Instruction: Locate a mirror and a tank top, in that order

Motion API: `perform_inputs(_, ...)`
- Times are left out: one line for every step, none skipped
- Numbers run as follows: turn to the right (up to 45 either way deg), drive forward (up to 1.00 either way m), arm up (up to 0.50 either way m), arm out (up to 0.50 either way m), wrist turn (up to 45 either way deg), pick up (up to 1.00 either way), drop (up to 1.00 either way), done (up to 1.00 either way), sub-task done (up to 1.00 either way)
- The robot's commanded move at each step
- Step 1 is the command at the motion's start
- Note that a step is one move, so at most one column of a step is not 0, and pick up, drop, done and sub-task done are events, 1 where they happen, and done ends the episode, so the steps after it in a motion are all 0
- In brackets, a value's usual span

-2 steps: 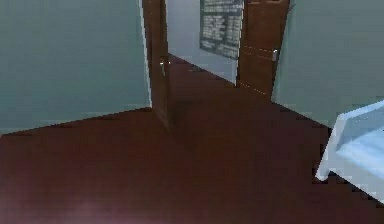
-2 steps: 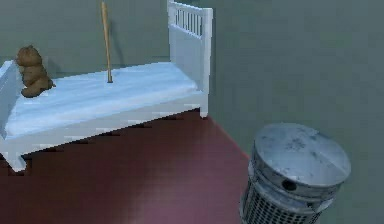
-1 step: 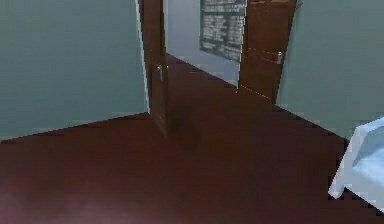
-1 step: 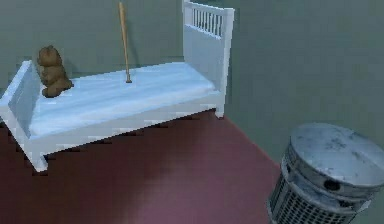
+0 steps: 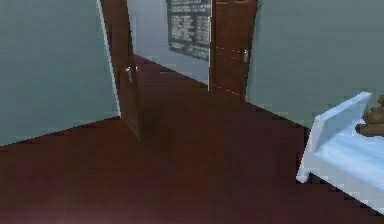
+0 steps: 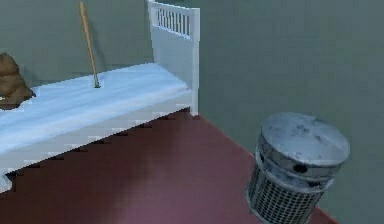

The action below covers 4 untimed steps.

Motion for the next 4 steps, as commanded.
perform_inputs(0.0, 1.00, 0.00, 0.00, 0.0, 0.00, 0.00, 0.00, 0.00)
perform_inputs(0.0, 1.00, 0.00, 0.00, 0.0, 0.00, 0.00, 0.00, 0.00)
perform_inputs(45.0, 0.00, 0.00, 0.00, 0.0, 0.00, 0.00, 0.00, 0.00)
perform_inputs(6.0, 0.00, 0.00, 0.00, 0.0, 0.00, 0.00, 0.00, 0.00)
